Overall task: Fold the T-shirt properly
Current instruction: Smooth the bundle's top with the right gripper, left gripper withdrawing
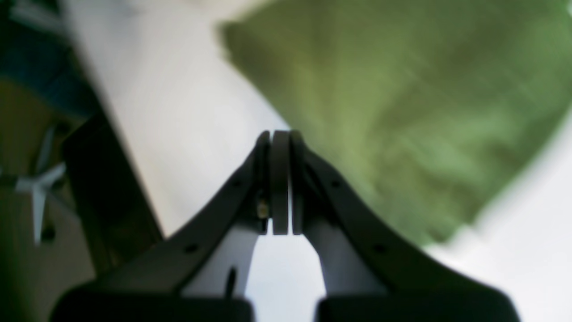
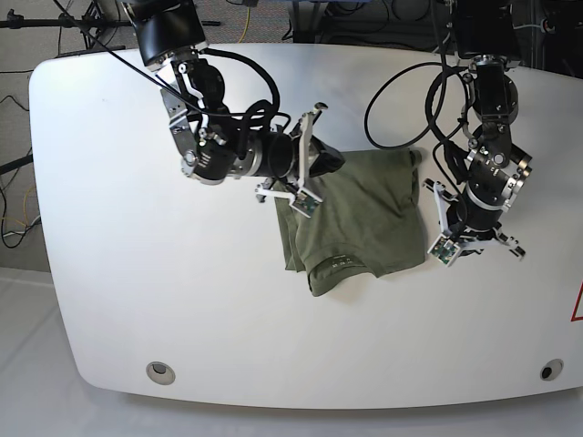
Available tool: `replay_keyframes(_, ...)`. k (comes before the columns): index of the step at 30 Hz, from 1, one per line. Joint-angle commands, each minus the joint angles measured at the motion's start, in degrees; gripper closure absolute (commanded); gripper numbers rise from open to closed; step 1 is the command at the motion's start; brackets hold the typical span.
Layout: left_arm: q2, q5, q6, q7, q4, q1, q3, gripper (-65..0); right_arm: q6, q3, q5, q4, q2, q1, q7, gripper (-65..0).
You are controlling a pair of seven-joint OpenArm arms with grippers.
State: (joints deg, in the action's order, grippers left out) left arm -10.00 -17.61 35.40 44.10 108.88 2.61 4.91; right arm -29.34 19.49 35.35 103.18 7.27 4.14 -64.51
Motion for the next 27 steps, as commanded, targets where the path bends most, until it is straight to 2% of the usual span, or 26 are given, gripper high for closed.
replay_keyframes(1, -0.2, 0.1, -0.5, -1.2, 1.8, -0.6, 3.3, 0.0, 2.0, 2.4, 0.8, -2.3, -1.6, 2.9, 1.0, 0.0)
replay_keyframes(4, -0.2, 0.1, -0.5, -1.2, 1.8, -2.7, 8.2, 0.0, 4.6, 4.6, 0.7, -7.0, -2.9, 5.1, 1.0, 0.0)
replay_keyframes(7, -0.2, 0.2, -0.5, -1.2, 1.8, -4.4, 13.3, 0.0, 5.7, 6.9, 0.7, -12.6, -3.7, 7.8, 1.3, 0.0)
replay_keyframes(15, 1.8, 0.2, -0.3, -1.2, 1.7, -9.0, 24.4, 0.0, 5.7, 9.7, 0.7, -24.5, -5.3, 12.8, 6.7, 0.0)
replay_keyframes(18, 2.3, 0.2, 1.5, -1.2, 1.7, -10.2, 27.5, 0.0, 5.6, 9.7, 0.7, -27.8, -5.3, 14.5, 8.5, 0.0)
replay_keyframes(20, 2.3, 0.2, 4.6, -1.2, 1.7, -11.1, 30.1, 0.0, 5.6, 9.7, 0.7, -30.2, -5.3, 15.5, 9.7, 0.0)
replay_keyframes(23, 2.5, 0.2, 4.6, -1.2, 1.6, -11.6, 32.9, 0.0, 5.6, 9.7, 0.7, -32.9, -5.3, 17.0, 11.0, 0.0)
replay_keyframes(27, 4.5, 0.1, 4.6, -1.2, 1.6, -11.7, 38.7, 0.0, 5.5, 9.7, 0.7, -36.5, -5.3, 19.2, 13.2, 0.0)
